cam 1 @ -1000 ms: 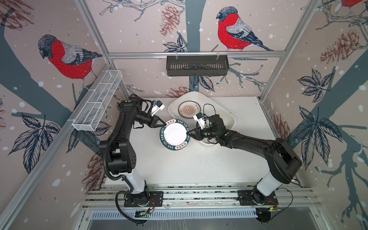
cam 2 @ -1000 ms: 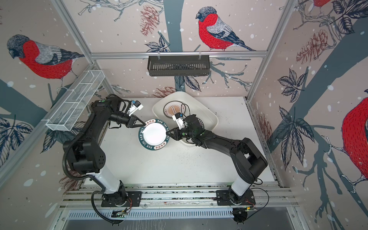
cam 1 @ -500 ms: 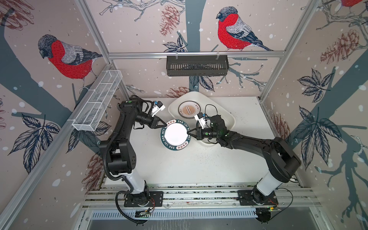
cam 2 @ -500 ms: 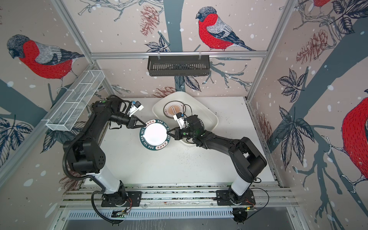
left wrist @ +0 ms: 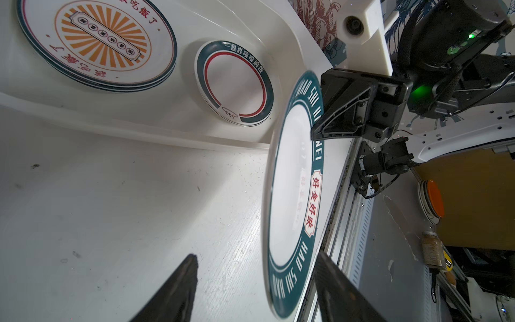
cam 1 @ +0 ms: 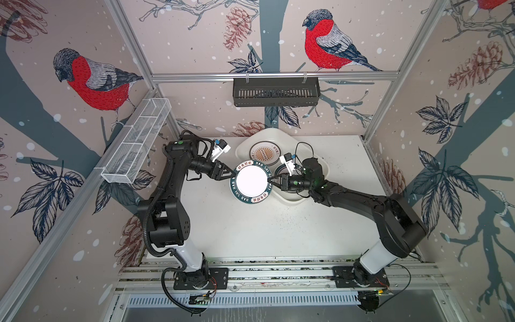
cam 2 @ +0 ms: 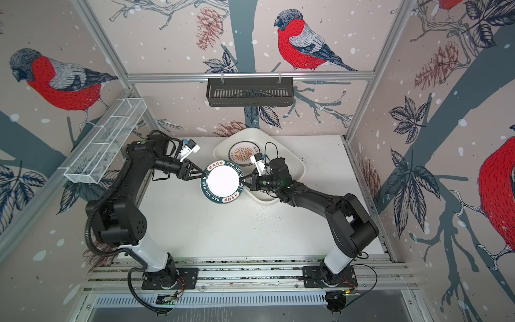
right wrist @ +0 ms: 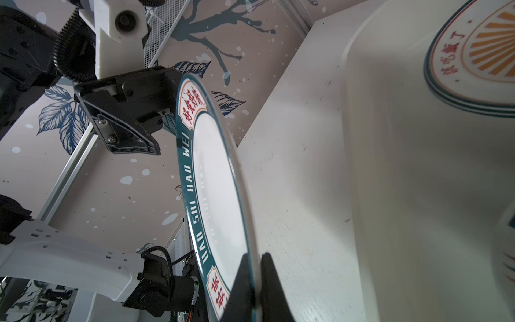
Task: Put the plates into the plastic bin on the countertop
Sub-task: 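Open the left gripper and carry the plate over the bin with the right gripper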
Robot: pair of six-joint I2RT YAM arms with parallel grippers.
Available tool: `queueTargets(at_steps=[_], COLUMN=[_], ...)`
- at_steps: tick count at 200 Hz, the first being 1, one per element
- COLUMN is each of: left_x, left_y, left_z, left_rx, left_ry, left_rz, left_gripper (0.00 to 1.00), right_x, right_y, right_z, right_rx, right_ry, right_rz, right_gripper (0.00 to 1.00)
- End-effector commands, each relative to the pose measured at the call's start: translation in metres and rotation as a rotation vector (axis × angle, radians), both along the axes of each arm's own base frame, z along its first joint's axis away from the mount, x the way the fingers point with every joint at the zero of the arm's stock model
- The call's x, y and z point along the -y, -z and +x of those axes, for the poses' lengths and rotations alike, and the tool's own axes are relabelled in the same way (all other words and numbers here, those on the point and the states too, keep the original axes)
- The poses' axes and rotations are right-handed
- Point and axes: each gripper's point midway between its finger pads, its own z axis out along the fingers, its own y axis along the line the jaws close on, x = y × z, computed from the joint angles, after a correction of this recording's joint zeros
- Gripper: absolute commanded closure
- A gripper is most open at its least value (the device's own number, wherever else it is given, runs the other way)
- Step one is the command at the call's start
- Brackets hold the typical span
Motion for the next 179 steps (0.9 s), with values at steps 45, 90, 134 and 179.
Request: queueTargets(at_steps=[45,90,134,179], left_x=[0.003,0.004,0.007,0.007], left_y=[-0.017,-0.016,-0.014,-0.017], left_z=[0.003,0.005,0.003,0.001], left_rx=[0.049,0.049,0.046,0.061], left_ry=[-0.001,-0.002,0.005,0.008], left_rz=[-0.029,-0.040,-0.059,-0.057], left_gripper=[0.29,0.29,0.29,0.29], right_x=[0.072,0.123,0.152,0.158], right_y=[-0.007,0.009,0.032,0.045], right_z=[0.044,0.078,0.101,0.112], right_rx=[0.001,-0.094,-0.177,-0.206], right_ry=[0.160,0.287,0.345,0.345], right_rz=[-0.090,-0.176,-0.260,-0.322], right_gripper=[0.95,0.94,0.94,0.93])
